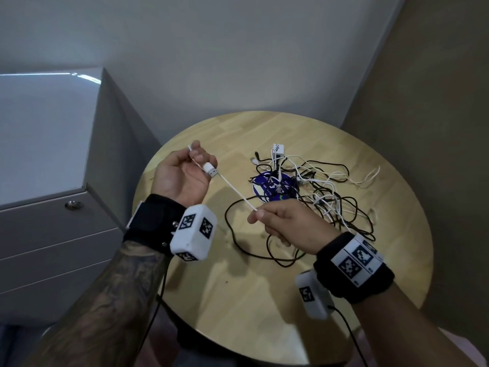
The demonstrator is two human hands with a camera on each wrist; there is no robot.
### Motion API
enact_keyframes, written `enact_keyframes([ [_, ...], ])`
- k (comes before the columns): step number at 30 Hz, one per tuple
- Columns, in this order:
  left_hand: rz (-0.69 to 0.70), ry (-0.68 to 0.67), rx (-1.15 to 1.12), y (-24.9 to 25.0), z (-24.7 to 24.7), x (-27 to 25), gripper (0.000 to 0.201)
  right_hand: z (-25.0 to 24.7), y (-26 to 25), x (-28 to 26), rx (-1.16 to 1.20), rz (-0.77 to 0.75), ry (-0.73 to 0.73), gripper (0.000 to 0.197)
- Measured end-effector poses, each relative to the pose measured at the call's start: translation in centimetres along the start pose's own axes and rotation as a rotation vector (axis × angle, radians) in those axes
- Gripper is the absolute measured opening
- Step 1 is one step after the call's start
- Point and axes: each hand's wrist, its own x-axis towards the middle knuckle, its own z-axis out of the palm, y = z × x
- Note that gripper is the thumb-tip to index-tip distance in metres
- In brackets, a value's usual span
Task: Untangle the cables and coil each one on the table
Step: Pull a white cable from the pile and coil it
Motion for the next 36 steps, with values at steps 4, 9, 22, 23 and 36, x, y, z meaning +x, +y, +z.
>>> enact_keyframes([
  [4, 0.103, 0.023, 0.338, -1.4, -0.4, 0.5, 0.022, 0.4, -1.6, -0.8, -0.139, -0.102, 0.023, 0.022],
  [9, 0.193, -0.114, 1.091, -4.7, -0.4, -0.9, 0.027, 0.0, -2.7, -1.7, -0.398, -0.362, 0.219, 0.030],
  [22, -0.383, -0.251, 0.659, -7.3, 1.6, -3.4, 0.043, -1.9, -0.8, -0.4, -0.008, -0.243, 0.183, 0.021],
  [23, -0.396, -0.263, 0.638, -7.3, 1.5, -3.5, 0.042, -2.0, -0.9, -0.5, -0.015, -0.236, 0.176, 0.020],
  [36, 0.060, -0.281, 1.053, -7.5, 2.2, -3.6, 0.027, -1.8, -2.0, -0.9, -0.048, -0.213, 0.373, 0.011],
])
